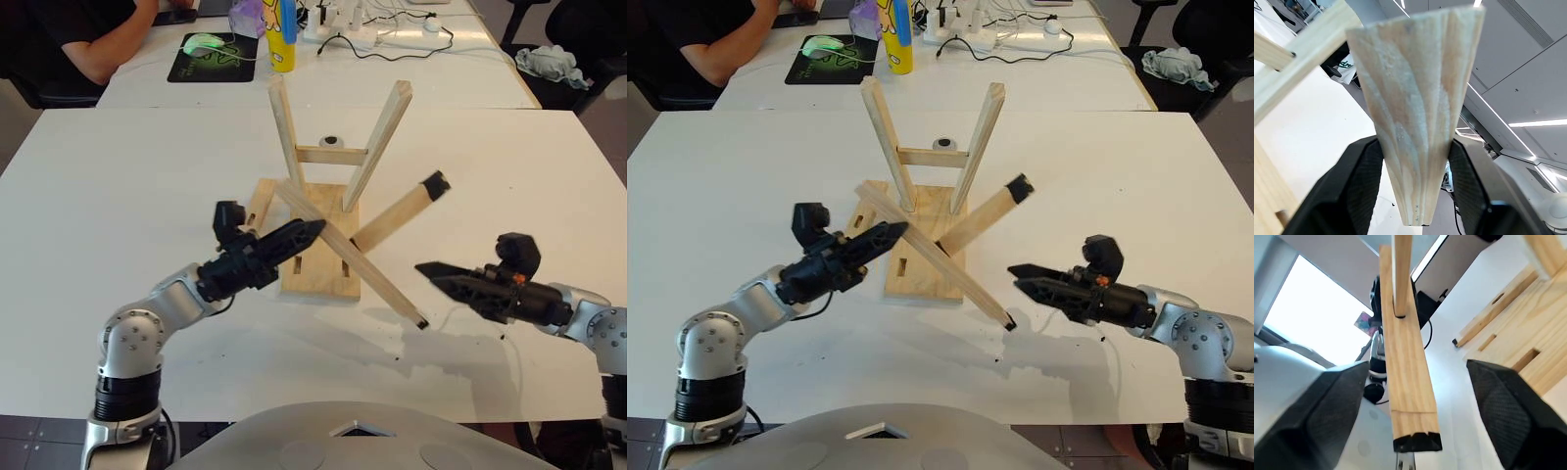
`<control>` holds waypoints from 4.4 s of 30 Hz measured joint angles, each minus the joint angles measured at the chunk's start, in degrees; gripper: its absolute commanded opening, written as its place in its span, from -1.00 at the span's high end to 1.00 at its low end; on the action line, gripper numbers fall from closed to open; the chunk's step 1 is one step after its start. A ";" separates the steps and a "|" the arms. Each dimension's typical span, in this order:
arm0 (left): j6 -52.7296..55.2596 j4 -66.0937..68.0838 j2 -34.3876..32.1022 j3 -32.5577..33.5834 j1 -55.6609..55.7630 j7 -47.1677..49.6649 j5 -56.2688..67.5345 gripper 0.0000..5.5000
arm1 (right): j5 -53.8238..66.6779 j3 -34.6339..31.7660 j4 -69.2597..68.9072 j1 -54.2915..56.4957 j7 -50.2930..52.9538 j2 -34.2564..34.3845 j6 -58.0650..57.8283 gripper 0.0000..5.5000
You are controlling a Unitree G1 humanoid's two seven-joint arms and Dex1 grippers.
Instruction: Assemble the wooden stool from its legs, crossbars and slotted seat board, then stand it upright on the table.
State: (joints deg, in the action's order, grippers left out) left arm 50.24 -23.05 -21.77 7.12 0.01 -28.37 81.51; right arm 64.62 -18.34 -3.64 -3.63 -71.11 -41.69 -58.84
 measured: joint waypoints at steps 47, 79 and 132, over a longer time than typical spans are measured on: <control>-3.61 -1.63 -14.86 7.35 12.64 -6.56 -19.07 0.26 | -61.50 27.49 7.63 4.24 25.52 7.95 70.64 -0.34; -14.52 0.57 -14.11 -7.80 17.57 -19.32 -41.38 0.26 | -41.32 26.08 -1.44 2.55 33.15 21.57 36.51 1.00; -26.01 11.95 -14.95 -18.83 13.02 -25.77 -52.97 -0.06 | -50.93 34.57 -2.33 4.78 37.38 22.29 34.62 1.00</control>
State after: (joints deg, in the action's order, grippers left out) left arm 24.23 -11.11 -36.72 -11.70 13.04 -54.14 28.54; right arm 13.68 16.23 -5.97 1.15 -33.73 -19.40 -24.22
